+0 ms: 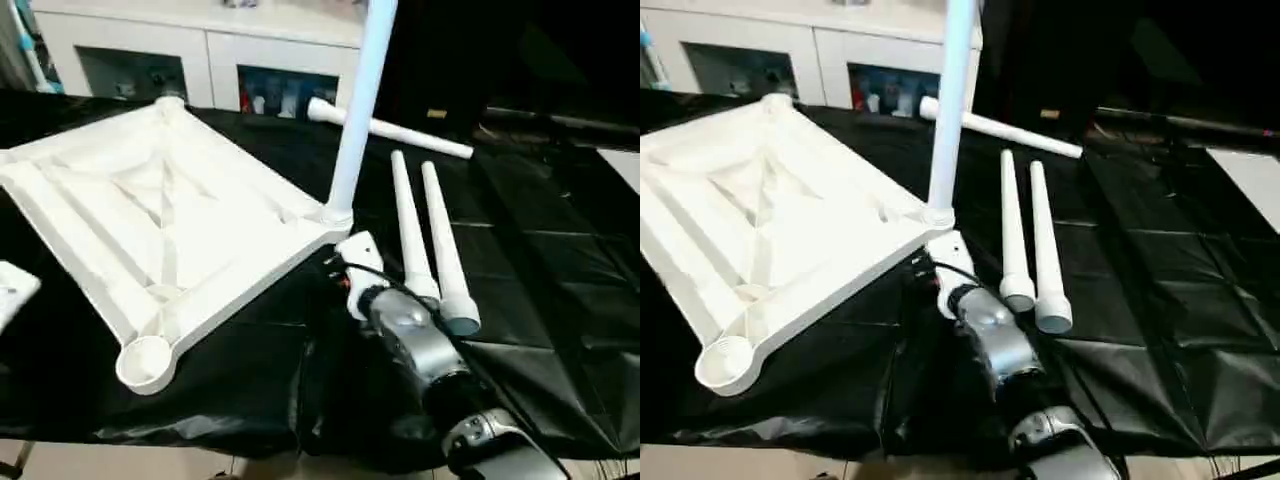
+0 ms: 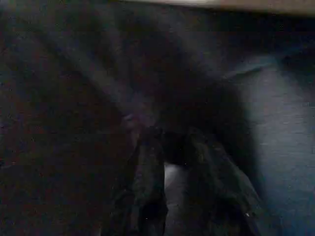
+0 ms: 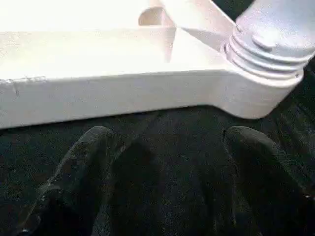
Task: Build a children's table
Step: Rotate table base
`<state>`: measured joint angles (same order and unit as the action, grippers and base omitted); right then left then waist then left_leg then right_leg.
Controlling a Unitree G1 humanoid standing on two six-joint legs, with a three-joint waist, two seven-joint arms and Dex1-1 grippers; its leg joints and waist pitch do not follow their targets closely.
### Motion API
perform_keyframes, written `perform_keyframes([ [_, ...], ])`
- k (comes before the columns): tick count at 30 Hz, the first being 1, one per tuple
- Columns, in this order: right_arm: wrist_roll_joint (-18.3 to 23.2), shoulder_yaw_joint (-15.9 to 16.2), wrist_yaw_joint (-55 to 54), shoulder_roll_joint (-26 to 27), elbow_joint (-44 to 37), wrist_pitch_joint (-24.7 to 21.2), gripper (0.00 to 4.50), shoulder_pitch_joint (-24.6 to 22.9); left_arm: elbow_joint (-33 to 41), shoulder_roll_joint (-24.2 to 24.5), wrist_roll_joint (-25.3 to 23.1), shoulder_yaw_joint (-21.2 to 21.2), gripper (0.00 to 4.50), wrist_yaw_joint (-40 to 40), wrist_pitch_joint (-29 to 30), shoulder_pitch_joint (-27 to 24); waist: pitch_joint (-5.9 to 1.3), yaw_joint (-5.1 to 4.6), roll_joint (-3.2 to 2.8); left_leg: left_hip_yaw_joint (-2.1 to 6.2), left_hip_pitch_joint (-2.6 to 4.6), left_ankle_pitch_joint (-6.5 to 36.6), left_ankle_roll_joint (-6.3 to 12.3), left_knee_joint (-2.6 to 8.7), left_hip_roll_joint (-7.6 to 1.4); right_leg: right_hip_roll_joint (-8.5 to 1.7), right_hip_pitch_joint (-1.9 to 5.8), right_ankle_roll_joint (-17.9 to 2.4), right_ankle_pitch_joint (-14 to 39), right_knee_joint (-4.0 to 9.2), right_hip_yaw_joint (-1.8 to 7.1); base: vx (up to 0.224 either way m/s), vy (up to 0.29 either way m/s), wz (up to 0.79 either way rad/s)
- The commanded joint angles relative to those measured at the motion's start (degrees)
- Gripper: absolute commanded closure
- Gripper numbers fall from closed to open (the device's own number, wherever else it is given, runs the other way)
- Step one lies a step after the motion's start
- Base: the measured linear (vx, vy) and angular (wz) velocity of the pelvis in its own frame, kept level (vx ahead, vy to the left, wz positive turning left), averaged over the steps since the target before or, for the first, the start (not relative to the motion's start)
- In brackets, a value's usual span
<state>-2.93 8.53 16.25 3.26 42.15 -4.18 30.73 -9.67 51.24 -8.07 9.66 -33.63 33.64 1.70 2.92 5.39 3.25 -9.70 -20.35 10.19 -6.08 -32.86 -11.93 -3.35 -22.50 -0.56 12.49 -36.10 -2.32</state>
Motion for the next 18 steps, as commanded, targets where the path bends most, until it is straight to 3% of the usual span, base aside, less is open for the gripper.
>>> perform_keyframes([
  [1,-0.2,-0.4,0.2,-0.2,1.0,0.2,0.63,0.8,2.4,-1.2,3.0,-4.0,3.54,-4.1,1.7,-1.3,-2.72,-0.18,-2.35,0.46,0.97,17.7,-2.14,4.60,-1.29,-3.88,1.53,-10.8,7.4,4.10,2.69,0.000,0.000,0.00],
  [4,-0.1,-0.4,0.3,-0.1,1.4,0.3,0.63,1.0,4.2,-1.5,4.1,-4.7,3.54,-5.7,1.8,-1.5,-2.76,-0.17,-2.40,0.37,0.94,17.1,-1.99,4.54,-1.22,-3.74,1.53,-11.0,6.7,4.12,2.69,0.000,0.000,0.00],
  [5,-0.2,-0.5,0.3,0.1,2.4,0.6,0.63,1.6,10.7,-2.2,7.8,-7.0,3.54,-10.9,0.7,-2.2,-2.91,-0.16,-2.52,0.45,0.86,15.9,-2.07,4.50,-1.20,-3.86,1.74,-11.2,5.5,3.91,2.66,0.000,0.000,0.00],
  [9,-0.2,-0.1,0.4,0.2,3.5,1.1,0.63,2.2,19.4,-3.7,12.5,-9.8,3.54,-16.5,1.5,-2.1,-3.00,-0.07,-2.67,0.16,0.92,14.6,-2.09,4.30,-1.14,-3.47,1.63,-11.7,2.6,3.62,2.58,0.000,0.000,0.00],
  [18,-0.4,0.0,1.2,-0.1,4.6,2.1,0.63,2.5,24.5,-6.2,15.4,-14.2,3.54,-19.4,3.1,0.2,-3.11,-0.63,-2.55,0.06,0.66,13.2,-2.44,4.01,-0.97,-3.31,2.10,-10.9,1.8,3.48,2.54,0.000,0.000,0.00],
])
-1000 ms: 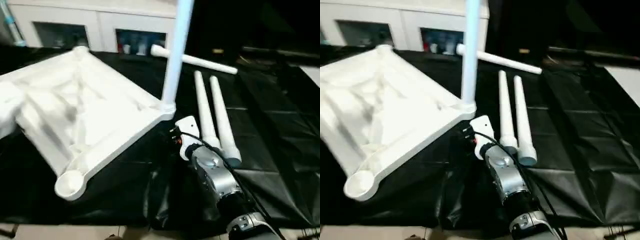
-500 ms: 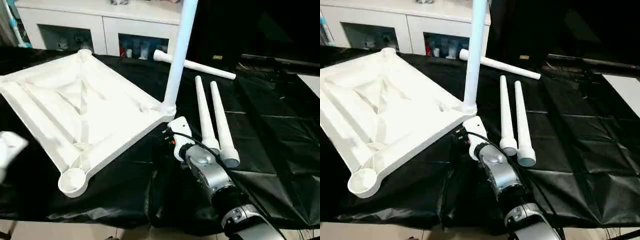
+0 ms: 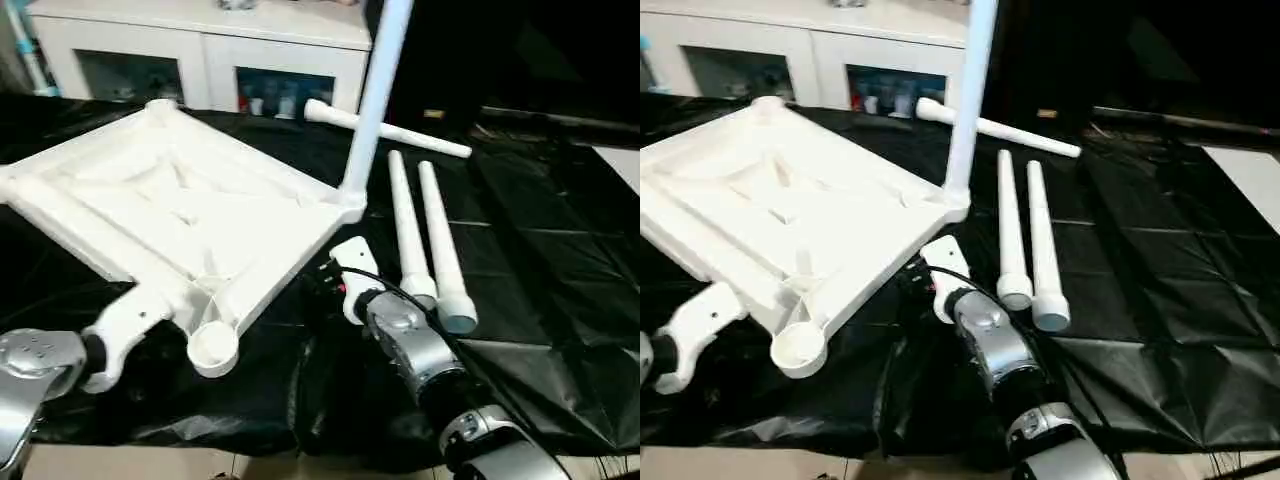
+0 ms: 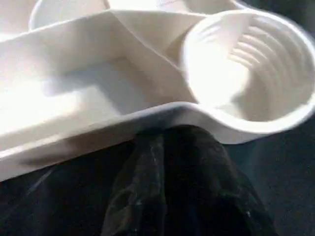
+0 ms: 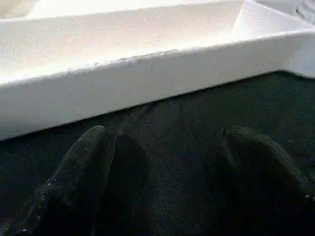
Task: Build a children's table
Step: Rotate table base
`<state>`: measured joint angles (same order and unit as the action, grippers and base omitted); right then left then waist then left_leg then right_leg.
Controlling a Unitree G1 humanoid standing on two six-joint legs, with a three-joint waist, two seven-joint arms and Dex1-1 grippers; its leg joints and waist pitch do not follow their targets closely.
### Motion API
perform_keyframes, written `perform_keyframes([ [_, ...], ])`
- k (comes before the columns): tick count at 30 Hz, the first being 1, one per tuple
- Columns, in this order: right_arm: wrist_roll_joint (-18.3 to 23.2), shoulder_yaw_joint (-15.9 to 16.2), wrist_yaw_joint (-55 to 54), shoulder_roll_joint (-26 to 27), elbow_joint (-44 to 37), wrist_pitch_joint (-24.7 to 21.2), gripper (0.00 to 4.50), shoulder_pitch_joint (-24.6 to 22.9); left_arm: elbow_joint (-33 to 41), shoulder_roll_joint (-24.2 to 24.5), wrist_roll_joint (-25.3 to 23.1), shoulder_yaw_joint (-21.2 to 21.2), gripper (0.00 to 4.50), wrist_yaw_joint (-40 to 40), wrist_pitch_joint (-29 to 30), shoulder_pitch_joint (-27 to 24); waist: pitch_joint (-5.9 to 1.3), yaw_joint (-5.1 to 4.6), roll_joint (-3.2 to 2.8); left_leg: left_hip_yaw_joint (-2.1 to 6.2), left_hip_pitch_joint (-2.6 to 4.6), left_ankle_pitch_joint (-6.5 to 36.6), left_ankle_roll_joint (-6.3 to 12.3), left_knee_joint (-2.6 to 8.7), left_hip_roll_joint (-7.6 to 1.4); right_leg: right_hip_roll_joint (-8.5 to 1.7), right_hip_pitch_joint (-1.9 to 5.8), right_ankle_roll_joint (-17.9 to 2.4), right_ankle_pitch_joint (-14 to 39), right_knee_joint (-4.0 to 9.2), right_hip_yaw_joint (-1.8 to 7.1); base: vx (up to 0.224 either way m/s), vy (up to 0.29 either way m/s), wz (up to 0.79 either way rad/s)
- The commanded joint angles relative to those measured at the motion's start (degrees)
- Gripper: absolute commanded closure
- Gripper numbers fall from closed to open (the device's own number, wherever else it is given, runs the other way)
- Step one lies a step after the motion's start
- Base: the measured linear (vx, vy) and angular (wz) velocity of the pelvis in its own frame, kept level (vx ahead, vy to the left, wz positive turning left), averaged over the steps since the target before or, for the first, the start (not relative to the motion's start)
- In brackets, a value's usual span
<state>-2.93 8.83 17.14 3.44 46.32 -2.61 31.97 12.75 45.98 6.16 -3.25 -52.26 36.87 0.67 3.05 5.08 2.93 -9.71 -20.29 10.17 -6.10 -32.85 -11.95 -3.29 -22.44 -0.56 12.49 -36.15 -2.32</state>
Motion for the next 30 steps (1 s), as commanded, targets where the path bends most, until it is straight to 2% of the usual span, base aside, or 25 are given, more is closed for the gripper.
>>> perform_keyframes([
  [1,-0.3,-0.3,0.4,-0.3,0.5,0.6,0.63,1.3,2.3,-1.4,1.4,-1.6,3.54,-0.7,0.0,1.7,-3.28,-0.28,-2.25,0.02,0.59,12.6,-2.36,3.91,-0.87,-3.29,2.06,-11.0,1.0,3.47,2.54,0.000,0.000,0.00],
  [5,-0.5,0.4,1.4,-0.5,0.3,1.3,0.63,1.3,3.1,-6.7,2.4,-5.6,3.54,0.2,-0.3,5.2,-3.42,-0.16,-2.19,0.02,0.60,11.1,-2.49,3.80,-0.88,-3.27,2.23,-11.2,-1.1,3.25,2.42,0.000,0.000,0.00],
  [7,-0.6,0.7,2.0,-1.0,-1.2,0.7,0.63,1.0,0.6,-11.2,0.0,-9.2,3.54,2.6,-2.3,8.6,-3.41,-0.16,-2.14,-0.03,0.65,11.5,-2.66,3.75,-0.91,-3.21,2.30,-11.0,-0.8,3.34,2.40,0.000,0.000,0.00],
  [8,-0.6,0.7,2.0,-1.1,-1.4,0.6,0.63,1.0,0.2,-11.5,-0.4,-9.6,3.54,2.9,-2.7,8.9,-3.40,-0.10,-2.11,-0.06,0.65,11.5,-2.58,3.70,-0.84,-3.16,2.29,-10.9,-0.7,3.40,2.41,0.000,0.000,0.00],
  [11,0.2,0.0,2.5,-1.8,-4.4,-1.6,0.63,0.9,-3.8,-14.2,-2.8,-10.9,3.54,5.5,-5.5,11.3,-3.71,-0.49,-1.93,0.19,0.01,9.6,-2.29,3.53,-0.62,-3.39,3.07,-10.5,-2.1,3.16,2.43,0.000,0.000,0.00],
  [12,0.2,-0.3,2.0,-2.2,-6.1,-3.2,0.63,0.9,-5.3,-15.0,-3.6,-11.2,3.54,6.4,-6.3,12.2,-3.64,-0.63,-1.76,0.11,0.00,9.4,-2.00,3.49,-0.56,-3.31,3.01,-10.5,-2.3,3.32,2.45,0.000,0.000,0.00],
  [13,0.2,-0.3,2.0,-2.2,-6.1,-3.2,0.63,0.9,-5.3,-15.0,-3.6,-11.2,3.54,6.4,-6.3,12.2,-3.75,-0.66,-1.75,0.09,0.07,8.5,-1.54,3.33,-0.52,-3.31,3.08,-10.6,-3.1,3.20,2.48,0.000,0.000,0.00],
  [15,-1.6,-0.5,-0.7,-3.9,-10.0,-7.7,0.63,1.5,-8.5,-16.9,-5.4,-12.1,3.54,8.7,-8.3,14.2,-3.79,-0.75,-2.22,0.16,0.10,7.5,-1.32,3.23,-0.55,-3.24,3.00,-10.8,-4.3,3.11,2.43,0.000,0.000,0.00],
  [16,-1.6,-0.5,-0.7,-3.9,-10.0,-7.7,0.63,1.5,-8.5,-16.9,-5.4,-12.1,3.54,8.7,-8.3,14.2,-3.78,-0.78,-2.02,0.06,0.19,7.1,-1.29,3.15,-0.49,-3.08,2.99,-10.9,-4.8,3.16,2.41,0.000,0.000,0.00],
  [17,-3.0,-0.6,-2.0,-5.4,-12.9,-11.8,0.63,2.2,-10.8,-18.4,-6.3,-12.4,3.54,10.2,-9.2,15.6,-3.77,-0.81,-2.20,0.08,0.11,6.5,-1.43,3.11,-0.38,-2.99,3.10,-10.9,-5.6,3.11,2.40,0.000,0.000,0.00],
  [18,-2.3,-1.1,-0.9,-6.2,-14.6,-13.5,0.63,2.7,-12.5,-19.0,-7.3,-12.7,3.54,11.5,-9.9,16.4,-3.77,-0.81,-2.50,0.15,0.17,6.5,-1.54,3.08,-0.44,-3.04,3.00,-10.9,-5.6,3.05,2.41,0.000,0.000,0.00],
  [19,-2.3,-1.1,-0.9,-6.2,-14.6,-13.5,0.63,2.7,-12.5,-19.0,-7.3,-12.7,3.54,11.5,-9.9,16.4,-3.79,-0.74,-2.28,0.13,0.28,7.0,-1.52,3.05,-0.51,-3.06,3.07,-10.8,-5.4,3.09,2.41,0.000,0.000,0.00],
  [20,-1.4,-2.5,-0.2,-7.9,-17.8,-16.0,0.63,4.5,-18.8,-20.4,-10.0,-12.4,3.54,16.8,-12.7,19.0,-3.71,-0.77,-2.80,0.16,0.25,7.2,-1.57,3.03,-0.44,-2.96,2.99,-10.6,-5.4,3.19,2.39,0.000,0.000,0.00],
  [21,-1.4,-2.5,-0.2,-8.0,-17.8,-16.1,0.63,4.5,-18.9,-20.4,-10.1,-12.4,3.54,16.9,-12.8,19.1,-3.59,-0.79,-2.61,0.08,0.27,7.8,-1.43,3.07,-0.34,-2.76,2.95,-10.4,-4.9,3.40,2.38,0.000,0.000,0.00],
  [22,-1.6,-2.9,-0.6,-8.4,-18.1,-16.4,0.63,5.3,-20.9,-20.5,-11.0,-12.2,3.54,18.7,-13.7,20.0,-3.84,-0.66,-2.56,0.22,0.28,7.8,-1.63,2.97,-0.43,-2.97,3.20,-10.5,-4.8,3.16,2.40,0.000,0.000,0.00],
  [24,-1.6,-3.5,-1.1,-9.0,-18.8,-17.3,0.63,6.1,-23.6,-20.5,-12.6,-12.1,3.54,21.1,-15.3,21.1,-3.67,-0.58,-2.57,0.20,0.19,7.9,-1.73,3.00,-0.41,-3.10,3.03,-10.4,-3.7,3.27,2.42,0.000,0.000,0.00],
  [26,-1.5,-4.2,-1.7,-9.5,-19.5,-18.9,0.63,6.9,-24.7,-20.1,-13.5,-12.0,3.54,22.0,-16.4,21.7,-3.85,-0.56,-2.56,0.23,0.24,7.2,-1.83,2.91,-0.46,-3.14,3.14,-10.7,-4.3,3.20,2.45,0.000,0.000,0.00],
  [30,-1.3,-6.4,-4.7,-10.1,-19.9,-23.5,0.47,8.3,-21.2,-20.5,-11.3,-10.0,3.50,20.4,-16.9,20.9,-4.07,-0.35,-2.55,0.12,0.24,5.1,-1.66,2.68,-0.48,-3.12,3.09,-11.8,-7.7,2.77,2.42,0.000,0.000,0.00],
])
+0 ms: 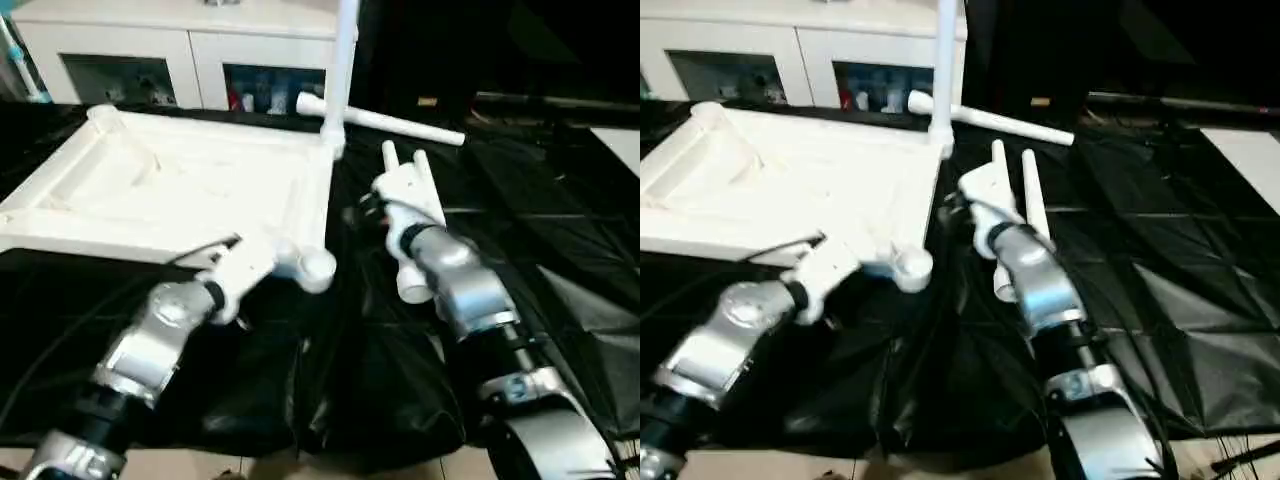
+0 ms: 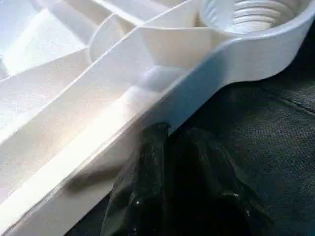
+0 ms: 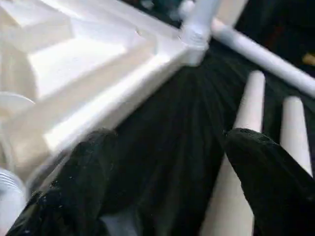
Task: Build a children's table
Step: Rotate table base
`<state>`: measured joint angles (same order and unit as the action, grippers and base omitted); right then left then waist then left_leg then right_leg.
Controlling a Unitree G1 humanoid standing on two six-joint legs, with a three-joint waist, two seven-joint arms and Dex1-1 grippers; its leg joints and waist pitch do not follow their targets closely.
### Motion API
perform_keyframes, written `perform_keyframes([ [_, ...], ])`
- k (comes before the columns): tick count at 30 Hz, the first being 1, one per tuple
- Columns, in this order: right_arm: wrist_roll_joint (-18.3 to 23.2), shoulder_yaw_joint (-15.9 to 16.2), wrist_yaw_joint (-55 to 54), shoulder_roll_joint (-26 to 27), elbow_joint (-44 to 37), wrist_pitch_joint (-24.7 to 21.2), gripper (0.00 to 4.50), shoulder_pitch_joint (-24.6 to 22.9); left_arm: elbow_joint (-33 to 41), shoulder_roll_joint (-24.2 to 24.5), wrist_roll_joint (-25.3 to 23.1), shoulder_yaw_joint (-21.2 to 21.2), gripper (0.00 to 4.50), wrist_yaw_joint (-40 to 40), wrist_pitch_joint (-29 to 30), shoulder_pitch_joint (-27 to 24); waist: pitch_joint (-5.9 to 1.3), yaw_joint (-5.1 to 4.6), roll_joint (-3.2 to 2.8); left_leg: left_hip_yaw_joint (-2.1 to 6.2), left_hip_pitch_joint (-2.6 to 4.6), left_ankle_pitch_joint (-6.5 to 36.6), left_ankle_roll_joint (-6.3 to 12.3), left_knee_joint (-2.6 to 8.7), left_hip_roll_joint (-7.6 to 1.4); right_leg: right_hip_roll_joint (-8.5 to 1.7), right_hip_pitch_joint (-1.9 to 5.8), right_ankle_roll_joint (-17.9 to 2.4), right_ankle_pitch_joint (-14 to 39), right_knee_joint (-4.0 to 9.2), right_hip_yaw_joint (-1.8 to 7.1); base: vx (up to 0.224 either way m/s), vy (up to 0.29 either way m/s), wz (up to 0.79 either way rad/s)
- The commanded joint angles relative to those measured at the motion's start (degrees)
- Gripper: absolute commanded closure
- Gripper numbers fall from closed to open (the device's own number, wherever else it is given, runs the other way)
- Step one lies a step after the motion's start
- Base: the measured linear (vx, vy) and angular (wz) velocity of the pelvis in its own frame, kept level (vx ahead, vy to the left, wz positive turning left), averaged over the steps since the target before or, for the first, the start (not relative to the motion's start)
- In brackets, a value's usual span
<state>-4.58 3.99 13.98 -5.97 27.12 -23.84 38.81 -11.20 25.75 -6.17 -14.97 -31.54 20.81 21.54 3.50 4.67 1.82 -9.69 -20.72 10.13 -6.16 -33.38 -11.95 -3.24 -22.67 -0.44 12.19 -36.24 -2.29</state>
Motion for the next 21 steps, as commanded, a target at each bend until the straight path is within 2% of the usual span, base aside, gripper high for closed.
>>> perform_keyframes([
  [1,0.6,-2.2,-2.2,-0.7,-0.4,-3.2,0.20,1.8,4.4,-0.7,2.4,2.4,3.48,-1.2,-0.9,-0.5,-4.65,0.22,-1.46,0.13,0.57,4.3,-1.68,3.14,-0.52,-3.30,3.43,-12.4,-8.6,2.65,2.37,0.000,0.000,0.00],
  [3,1.5,-3.6,-3.4,-0.6,0.1,-5.9,0.13,2.8,6.6,-1.5,5.0,3.2,3.48,-2.6,-1.8,-1.2,-4.69,0.46,-1.38,0.03,0.56,3.1,-1.51,2.99,-0.56,-3.07,3.25,-12.9,-10.8,2.51,2.26,0.000,0.000,0.00],
  [4,2.1,-4.7,-4.2,-0.6,3.3,-6.8,0.09,4.7,9.7,-1.9,8.1,4.0,3.48,-4.5,-1.3,-2.2,-4.57,0.49,-1.32,-0.10,0.54,4.0,-1.63,3.00,-0.49,-3.10,3.15,-13.0,-10.0,2.54,2.27,0.000,0.000,0.00],
  [6,3.1,-6.3,-5.2,-0.5,7.3,-8.1,0.04,6.9,12.7,-1.7,10.8,4.5,3.48,-6.7,-0.2,-3.2,-4.46,0.46,-1.25,-0.16,0.57,6.0,-1.90,3.10,-0.57,-3.27,3.08,-12.9,-7.0,2.69,2.25,0.000,0.000,0.00],
  [7,3.4,-6.9,-5.6,-0.5,8.7,-8.6,0.04,7.6,13.5,-1.6,11.5,4.5,3.48,-7.4,0.1,-3.4,-4.31,0.31,-1.09,-0.22,0.56,7.1,-2.06,3.20,-0.60,-3.28,2.99,-12.8,-4.9,2.83,2.27,0.000,0.000,0.00],
  [10,3.5,-8.1,-7.4,-1.0,13.7,-9.2,0.04,10.3,17.3,0.1,13.7,3.8,3.48,-11.3,2.3,-4.6,-4.30,0.39,-1.03,-0.30,0.59,7.1,-2.44,3.11,-0.58,-3.36,2.85,-12.0,-3.3,2.71,2.30,0.000,0.000,0.00],
  [11,4.1,-9.2,-8.5,-1.2,16.6,-9.8,0.04,12.0,19.8,1.3,15.0,3.2,3.48,-13.7,4.3,-5.4,-4.27,0.32,-0.67,-0.39,0.46,6.7,-2.30,3.09,-0.49,-3.29,2.92,-11.7,-3.3,2.76,2.33,0.000,0.000,0.00],
  [13,4.4,-9.9,-9.3,-1.3,18.1,-10.2,0.04,12.9,21.2,1.9,15.7,2.9,3.48,-14.9,5.4,-5.9,-4.26,0.29,-0.89,-0.33,0.41,6.1,-2.32,3.03,-0.46,-3.18,2.83,-11.4,-3.4,2.57,2.28,0.000,0.000,0.00],
  [17,5.4,-11.5,-10.6,-1.7,25.1,-12.4,0.04,16.0,27.3,5.0,18.9,1.5,3.48,-18.1,11.1,-6.6,-4.09,0.25,-0.72,-0.41,0.37,7.5,-2.61,3.04,-0.41,-3.18,2.67,-11.0,-1.0,2.62,2.25,0.000,0.000,0.00],
  [21,6.3,-12.1,-9.4,-1.5,29.1,-13.8,0.04,16.9,29.2,5.8,19.6,1.3,3.48,-18.8,13.1,-6.3,-3.94,0.19,-0.65,-0.45,0.27,9.1,-2.82,3.02,-0.45,-3.28,2.54,-10.4,2.3,2.90,2.34,0.000,0.000,0.00],
])
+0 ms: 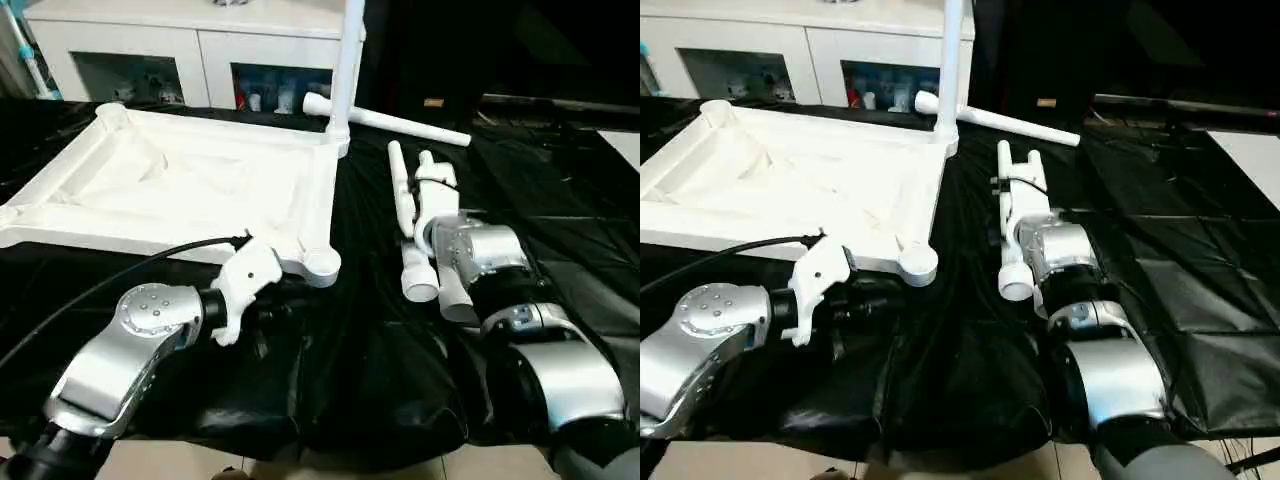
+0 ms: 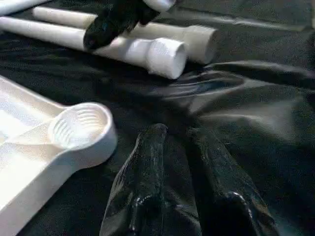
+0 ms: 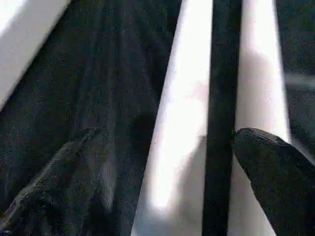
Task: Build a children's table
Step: Rotate table base
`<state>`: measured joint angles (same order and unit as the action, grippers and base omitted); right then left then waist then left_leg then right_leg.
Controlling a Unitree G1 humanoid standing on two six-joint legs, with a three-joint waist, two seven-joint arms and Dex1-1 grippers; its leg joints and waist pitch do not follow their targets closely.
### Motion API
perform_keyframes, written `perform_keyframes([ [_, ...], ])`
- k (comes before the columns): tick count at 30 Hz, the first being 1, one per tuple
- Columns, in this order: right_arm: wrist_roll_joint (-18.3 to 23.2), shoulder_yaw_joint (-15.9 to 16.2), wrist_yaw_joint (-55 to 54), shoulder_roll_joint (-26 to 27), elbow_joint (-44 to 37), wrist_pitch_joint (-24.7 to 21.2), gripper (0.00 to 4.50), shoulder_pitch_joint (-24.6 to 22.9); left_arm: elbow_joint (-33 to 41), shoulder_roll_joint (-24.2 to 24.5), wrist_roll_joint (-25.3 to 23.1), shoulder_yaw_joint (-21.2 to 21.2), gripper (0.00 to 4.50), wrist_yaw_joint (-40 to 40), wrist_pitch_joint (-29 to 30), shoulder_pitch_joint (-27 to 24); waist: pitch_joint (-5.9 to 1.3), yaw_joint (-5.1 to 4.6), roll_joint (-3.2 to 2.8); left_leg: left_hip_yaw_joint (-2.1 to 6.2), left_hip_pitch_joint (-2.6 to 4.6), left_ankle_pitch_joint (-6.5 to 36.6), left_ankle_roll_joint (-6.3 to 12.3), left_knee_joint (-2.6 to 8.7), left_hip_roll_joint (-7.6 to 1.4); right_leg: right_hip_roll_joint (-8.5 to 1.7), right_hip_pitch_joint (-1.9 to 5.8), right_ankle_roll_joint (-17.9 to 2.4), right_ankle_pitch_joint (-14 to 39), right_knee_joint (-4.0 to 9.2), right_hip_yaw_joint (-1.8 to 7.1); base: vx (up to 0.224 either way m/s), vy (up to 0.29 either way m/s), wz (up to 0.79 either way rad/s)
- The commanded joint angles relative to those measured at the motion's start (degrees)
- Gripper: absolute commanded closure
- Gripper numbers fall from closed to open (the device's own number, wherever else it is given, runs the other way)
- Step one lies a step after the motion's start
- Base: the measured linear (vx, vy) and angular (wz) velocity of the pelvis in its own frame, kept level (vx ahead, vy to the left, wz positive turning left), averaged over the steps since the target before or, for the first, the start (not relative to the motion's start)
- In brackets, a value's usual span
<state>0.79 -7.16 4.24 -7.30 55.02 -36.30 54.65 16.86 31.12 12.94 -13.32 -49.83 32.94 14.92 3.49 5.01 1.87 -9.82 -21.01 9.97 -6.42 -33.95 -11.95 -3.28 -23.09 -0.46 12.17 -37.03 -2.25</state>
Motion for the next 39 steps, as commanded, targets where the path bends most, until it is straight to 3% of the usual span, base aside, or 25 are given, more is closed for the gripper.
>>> perform_keyframes([
  [1,1.6,-1.4,0.9,0.0,1.9,-1.7,0.04,1.1,1.3,0.6,0.6,-0.3,3.48,-0.6,1.2,0.4,-3.97,-0.14,-0.75,-0.35,0.59,9.3,-2.57,3.55,-0.43,-3.21,2.95,-10.3,2.4,3.68,2.34,0.000,0.000,0.00],
  [5,3.3,-3.1,1.3,0.3,5.4,-2.0,0.04,1.5,2.4,0.9,0.6,-0.3,3.48,-0.6,2.7,1.0,-4.09,-0.15,-0.78,-0.26,0.50,8.5,-2.56,3.51,-0.46,-3.15,2.95,-10.6,1.3,3.48,2.20,0.000,0.000,0.00],
  [7,3.6,-3.5,1.1,-0.1,7.7,-2.0,0.30,1.7,2.9,1.3,0.9,-0.5,3.48,-0.3,3.7,1.4,-4.12,-0.07,-0.83,-0.26,0.46,8.3,-2.53,3.47,-0.42,-3.18,3.01,-10.7,0.9,3.45,2.22,0.000,0.000,0.00],
  [14,3.6,-3.5,1.1,-0.1,7.7,-2.0,0.30,1.7,2.9,1.3,0.9,-0.5,3.48,-0.3,3.7,1.4,-4.15,-0.04,-0.76,-0.29,0.48,8.4,-2.56,3.43,-0.42,-3.14,2.98,-10.7,1.2,3.50,2.16,0.000,0.000,0.00],
  [17,3.9,-4.0,0.7,-0.3,8.9,-2.0,0.60,1.4,3.1,1.5,0.6,-0.8,3.48,-0.1,3.9,1.8,-4.17,-0.03,-1.02,-0.27,0.52,8.4,-2.71,3.42,-0.41,-3.10,2.92,-10.7,0.8,3.49,2.13,0.000,0.000,0.00],
  [39,6.5,-7.5,-1.4,-1.1,11.5,0.3,2.39,1.7,1.8,1.5,0.1,0.4,3.48,1.8,3.7,3.3,-4.26,-0.11,-0.90,-0.20,0.52,9.6,-2.93,3.36,-0.37,-3.02,2.98,-10.9,1.1,3.46,2.02,0.000,0.000,0.00],
])
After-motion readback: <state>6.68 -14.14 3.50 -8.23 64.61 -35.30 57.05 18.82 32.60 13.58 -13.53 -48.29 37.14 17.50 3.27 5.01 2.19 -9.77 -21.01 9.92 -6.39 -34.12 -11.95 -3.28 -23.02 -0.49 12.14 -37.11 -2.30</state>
